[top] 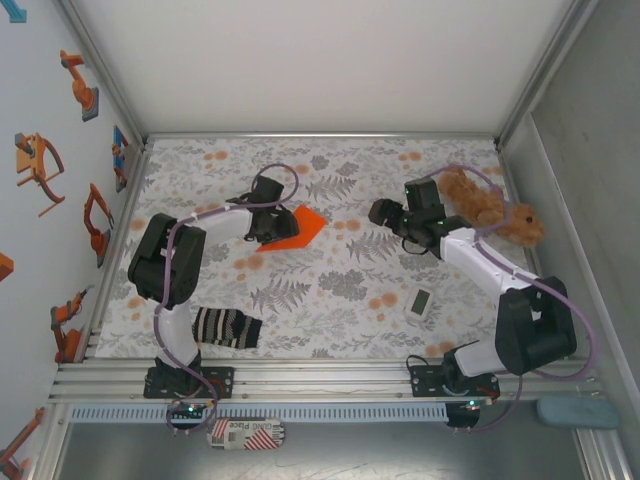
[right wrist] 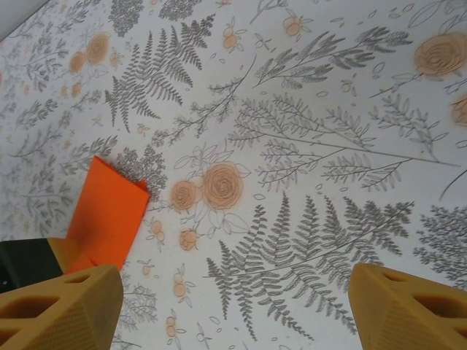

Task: Fold a paper plane with a square sheet of paper (pick it up from the middle)
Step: Move the paper to the center of the table.

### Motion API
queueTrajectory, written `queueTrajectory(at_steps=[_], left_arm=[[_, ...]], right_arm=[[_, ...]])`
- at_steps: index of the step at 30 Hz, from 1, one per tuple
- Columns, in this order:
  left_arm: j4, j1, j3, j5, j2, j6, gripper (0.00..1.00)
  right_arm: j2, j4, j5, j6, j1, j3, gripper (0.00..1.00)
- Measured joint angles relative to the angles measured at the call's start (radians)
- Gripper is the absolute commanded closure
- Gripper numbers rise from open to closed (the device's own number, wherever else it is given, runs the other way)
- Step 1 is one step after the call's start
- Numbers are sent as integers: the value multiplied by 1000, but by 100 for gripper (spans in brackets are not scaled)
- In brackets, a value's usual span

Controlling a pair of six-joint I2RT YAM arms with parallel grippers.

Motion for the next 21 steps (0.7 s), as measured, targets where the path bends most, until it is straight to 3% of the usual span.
queueTrajectory(at_steps=[9, 15, 21], left_arm=[[121, -50, -42, 89, 3, -301, 52], [205, -136, -77, 111, 3, -486, 55], [247, -143, -103, 112, 2, -578, 63]], right_arm=[[77, 178, -172, 199, 2, -137, 38], [119, 221, -189, 311, 65, -150, 44], [209, 293, -190, 394, 156, -149, 52]])
